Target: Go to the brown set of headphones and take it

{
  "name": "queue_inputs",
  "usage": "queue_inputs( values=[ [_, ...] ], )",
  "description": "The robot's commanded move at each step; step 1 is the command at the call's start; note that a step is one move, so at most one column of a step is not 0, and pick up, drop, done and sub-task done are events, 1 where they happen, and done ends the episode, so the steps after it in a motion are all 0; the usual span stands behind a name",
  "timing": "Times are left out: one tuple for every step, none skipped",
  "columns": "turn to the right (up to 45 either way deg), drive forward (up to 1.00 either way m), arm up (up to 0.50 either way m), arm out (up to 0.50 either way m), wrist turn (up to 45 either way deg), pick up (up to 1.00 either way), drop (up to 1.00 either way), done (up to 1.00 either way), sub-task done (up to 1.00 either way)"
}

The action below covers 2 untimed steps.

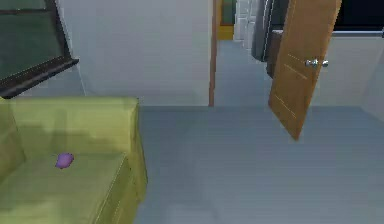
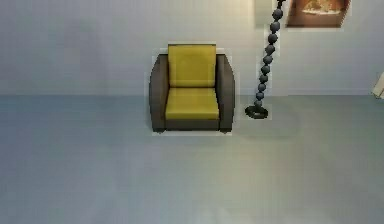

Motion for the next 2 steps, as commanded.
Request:
queue_inputs(
  values=[
    [12.0, 0.00, 0.00, 0.00, 0.0, 0.00, 0.00, 0.00, 0.00],
    [0.0, 1.00, 0.00, 0.00, 0.0, 0.00, 0.00, 0.00, 0.00]
  ],
)
